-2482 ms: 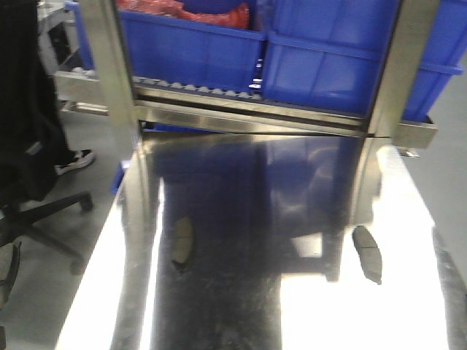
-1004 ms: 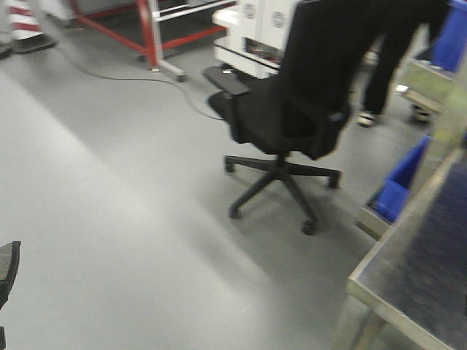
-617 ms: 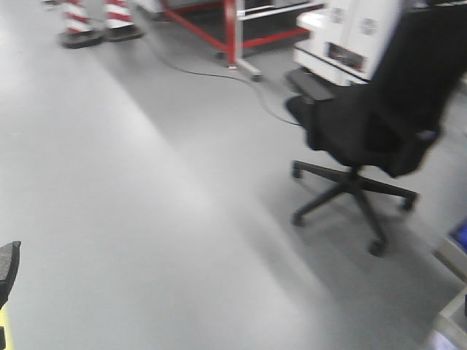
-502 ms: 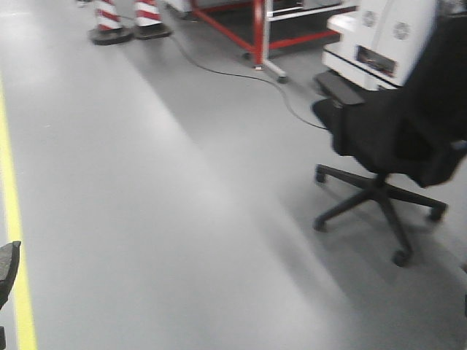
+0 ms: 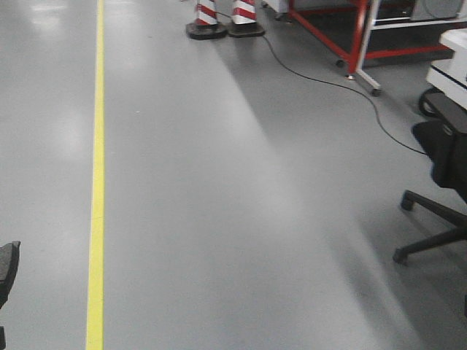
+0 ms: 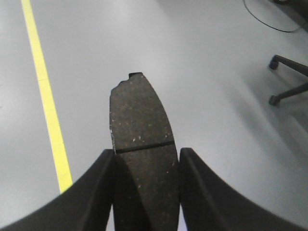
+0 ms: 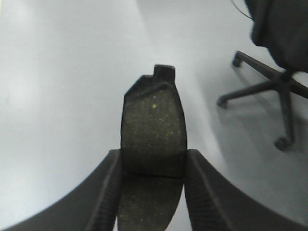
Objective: Move and align brake pads A on conveyor
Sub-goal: 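Turn the base away from the table holding both pads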
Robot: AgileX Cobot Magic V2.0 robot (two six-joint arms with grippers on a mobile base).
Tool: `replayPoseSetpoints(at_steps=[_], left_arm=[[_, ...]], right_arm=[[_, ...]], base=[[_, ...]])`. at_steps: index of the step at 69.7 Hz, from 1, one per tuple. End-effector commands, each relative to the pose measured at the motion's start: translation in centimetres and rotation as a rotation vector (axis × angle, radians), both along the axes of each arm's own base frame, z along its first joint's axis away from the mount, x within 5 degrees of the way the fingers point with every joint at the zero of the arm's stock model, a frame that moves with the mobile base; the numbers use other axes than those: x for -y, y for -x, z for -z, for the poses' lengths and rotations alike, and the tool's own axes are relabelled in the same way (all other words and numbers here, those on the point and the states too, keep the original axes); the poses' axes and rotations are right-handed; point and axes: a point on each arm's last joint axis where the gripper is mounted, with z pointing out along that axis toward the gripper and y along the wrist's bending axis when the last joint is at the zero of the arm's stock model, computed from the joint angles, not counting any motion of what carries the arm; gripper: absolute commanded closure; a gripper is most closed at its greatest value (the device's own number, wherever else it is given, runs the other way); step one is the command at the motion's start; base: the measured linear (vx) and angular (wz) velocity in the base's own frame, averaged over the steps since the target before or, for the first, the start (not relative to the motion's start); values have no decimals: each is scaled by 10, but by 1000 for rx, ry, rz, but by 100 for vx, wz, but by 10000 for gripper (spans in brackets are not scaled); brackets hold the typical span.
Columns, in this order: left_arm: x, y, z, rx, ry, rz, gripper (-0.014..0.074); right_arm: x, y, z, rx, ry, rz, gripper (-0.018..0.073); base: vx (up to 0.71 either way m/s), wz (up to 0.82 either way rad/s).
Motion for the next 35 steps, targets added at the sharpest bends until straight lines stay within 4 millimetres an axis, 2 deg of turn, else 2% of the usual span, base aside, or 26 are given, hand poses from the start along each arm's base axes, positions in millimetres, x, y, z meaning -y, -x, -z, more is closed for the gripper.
replayPoseSetpoints(at_steps=[1,35], left_arm=[[2,-4,-16,110,27,8,531],[2,-4,-16,110,27,8,531]], right_arm=[[1,-5,-15,109,13,-4,410],[1,-5,-15,106,13,-4,410]], base=[[14,36],[22,28]])
